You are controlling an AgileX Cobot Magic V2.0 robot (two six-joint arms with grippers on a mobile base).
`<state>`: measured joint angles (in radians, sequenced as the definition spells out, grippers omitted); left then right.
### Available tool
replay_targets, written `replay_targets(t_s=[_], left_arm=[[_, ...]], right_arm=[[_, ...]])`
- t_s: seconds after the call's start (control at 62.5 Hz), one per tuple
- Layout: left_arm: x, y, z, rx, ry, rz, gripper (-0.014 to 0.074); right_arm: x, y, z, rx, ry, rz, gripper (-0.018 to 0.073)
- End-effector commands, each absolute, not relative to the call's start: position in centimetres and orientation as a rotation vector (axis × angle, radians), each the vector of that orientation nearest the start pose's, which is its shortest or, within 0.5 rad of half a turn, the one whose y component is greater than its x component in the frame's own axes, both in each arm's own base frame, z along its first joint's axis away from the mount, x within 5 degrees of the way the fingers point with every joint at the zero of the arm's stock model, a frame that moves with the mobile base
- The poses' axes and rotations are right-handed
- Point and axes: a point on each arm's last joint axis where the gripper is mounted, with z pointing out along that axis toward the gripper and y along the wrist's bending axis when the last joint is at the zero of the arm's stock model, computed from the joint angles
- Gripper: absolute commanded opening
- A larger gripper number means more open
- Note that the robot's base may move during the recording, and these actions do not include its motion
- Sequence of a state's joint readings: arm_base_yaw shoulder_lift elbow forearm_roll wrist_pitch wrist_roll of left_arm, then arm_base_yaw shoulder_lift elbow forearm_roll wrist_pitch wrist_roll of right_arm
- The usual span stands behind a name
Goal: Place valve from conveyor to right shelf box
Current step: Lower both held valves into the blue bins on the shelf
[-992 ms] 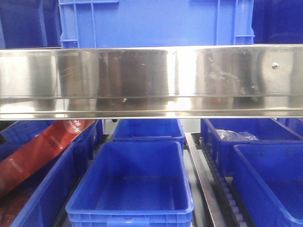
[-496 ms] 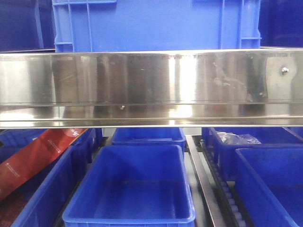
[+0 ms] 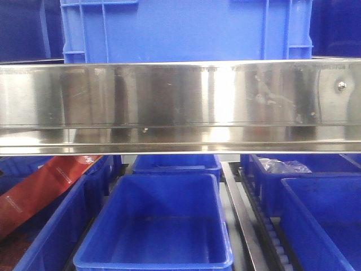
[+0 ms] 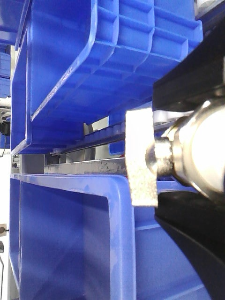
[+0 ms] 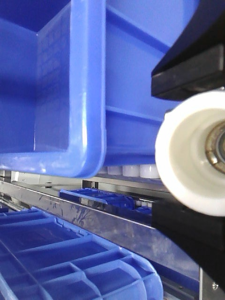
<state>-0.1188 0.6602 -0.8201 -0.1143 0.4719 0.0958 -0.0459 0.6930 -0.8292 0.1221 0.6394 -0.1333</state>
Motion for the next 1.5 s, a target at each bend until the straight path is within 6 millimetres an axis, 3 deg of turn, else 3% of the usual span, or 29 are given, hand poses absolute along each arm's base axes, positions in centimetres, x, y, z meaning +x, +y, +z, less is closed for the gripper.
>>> replay_targets(t_s=[0.0,0.608,0.816,0.976,1.2,1.488], left_arm=[[12.4,-2.0,39.7,0.127,1.723,-0.147,-0.0111],[12.9,-2.0,39.9,0.122,1.701,-0.145,-0.0111],[14.5,-2.4,42.5,0.141,1.702,-0.157,-0.0111],[16.8,-4.7,44.5,0.256,1.695,-0.222,-0.0111],[21.0,-9.9,45.3,0.422,1.704,-0.327,-0.0111],[26.5,-15.8,46.4,0.514,1.703,-0.399,-0.0111]], right_arm=[[13.0,0.0,38.4,-0.027,1.894,0.007,-0.0163],[13.2,0.2,38.6,-0.002,1.872,0.066,-0.0163],[12.7,0.7,40.9,-0.009,1.801,0.119,-0.0169],[13.0,1.8,43.3,-0.084,1.743,0.184,-0.016],[16.9,4.4,45.6,-0.202,1.751,0.283,-0.016],[24.1,10.3,48.4,-0.362,1.724,0.378,-0.016]])
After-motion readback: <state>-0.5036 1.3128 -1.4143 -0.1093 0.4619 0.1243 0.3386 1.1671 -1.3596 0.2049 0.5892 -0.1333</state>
